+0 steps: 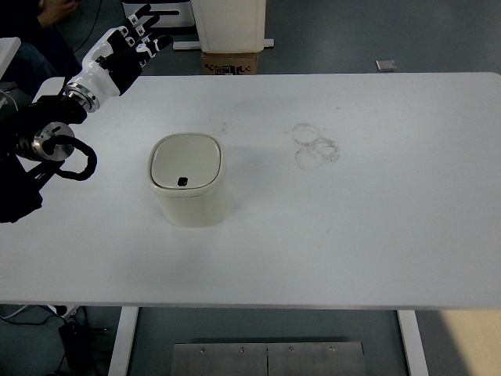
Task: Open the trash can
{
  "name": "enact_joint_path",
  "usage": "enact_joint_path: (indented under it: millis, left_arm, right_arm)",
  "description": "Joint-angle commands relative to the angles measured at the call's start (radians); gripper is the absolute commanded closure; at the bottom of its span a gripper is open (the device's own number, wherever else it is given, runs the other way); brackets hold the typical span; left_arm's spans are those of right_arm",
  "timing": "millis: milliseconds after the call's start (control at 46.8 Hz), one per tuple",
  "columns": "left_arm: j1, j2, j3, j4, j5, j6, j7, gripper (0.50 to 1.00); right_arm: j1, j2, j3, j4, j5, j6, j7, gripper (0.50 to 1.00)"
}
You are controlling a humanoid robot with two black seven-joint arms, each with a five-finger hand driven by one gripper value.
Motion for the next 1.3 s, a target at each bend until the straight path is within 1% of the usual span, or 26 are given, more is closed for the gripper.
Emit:
enact_joint_path:
  millis: [0, 257, 385, 449, 513, 620, 770, 834, 898, 984, 1112, 1219, 1283]
  left_arm:
    - [-0.043, 0.042, 0.068, -0.047, -0.020, 0.002, 0.000, 0.500]
    - [-0.173, 0.179, 0.236, -0.183, -0.068, -0.003, 0.005, 0.500]
    - [-0.267, 0.217, 0.381, -0.237, -0.066, -0.013, 0.006, 0.500]
    - [-0.316, 0.226, 0.431, -0.252, -0.065, -0.015, 0.025, 0.500]
    - [-0.354, 0.223, 0.470, -0.251, -0.059, -0.015, 0.069, 0.500]
    - [-0.394, 0.217, 0.481, -0.251, -0.039, -0.016, 0.167, 0.500]
    - [-0.416, 0.211, 0.479, -0.269, 0.056, -0.024, 0.298, 0.500]
    - [-0.434, 0.216, 0.477, -0.301, 0.093, -0.024, 0.328, 0.500]
    - [-0.456, 0.228, 0.479, -0.332, 0.125, -0.033, 0.344, 0.500]
    - [-0.476, 0.233, 0.481, -0.358, 0.174, -0.075, 0.370, 0.500]
    - [-0.522, 0.253, 0.482, -0.400, 0.220, -0.140, 0.452, 0.500]
    - [-0.564, 0.289, 0.484, -0.441, 0.224, -0.226, 0.531, 0.500]
    - [-0.589, 0.315, 0.493, -0.467, 0.234, -0.275, 0.551, 0.500]
  right_arm:
    - [0.001, 0.000, 0.000, 0.000, 0.000, 0.000, 0.000, 0.509]
    - [0.001, 0.000, 0.000, 0.000, 0.000, 0.000, 0.000, 0.509]
    - [0.000, 0.000, 0.000, 0.000, 0.000, 0.001, 0.000, 0.509]
    - [0.000, 0.000, 0.000, 0.000, 0.000, 0.000, 0.000, 0.509]
    - [0.000, 0.000, 0.000, 0.000, 0.000, 0.000, 0.000, 0.509]
    - [0.000, 0.000, 0.000, 0.000, 0.000, 0.000, 0.000, 0.509]
    - [0.000, 0.000, 0.000, 0.000, 0.000, 0.000, 0.000, 0.509]
    - [0.000, 0.000, 0.000, 0.000, 0.000, 0.000, 0.000, 0.509]
    - [0.001, 0.000, 0.000, 0.000, 0.000, 0.000, 0.000, 0.509]
    - [0.000, 0.000, 0.000, 0.000, 0.000, 0.000, 0.000, 0.509]
    - [0.000, 0.000, 0.000, 0.000, 0.000, 0.000, 0.000, 0.509]
    - [0.000, 0.000, 0.002, 0.000, 0.000, 0.000, 0.000, 0.509]
    - [0.000, 0.000, 0.000, 0.000, 0.000, 0.000, 0.000, 0.509]
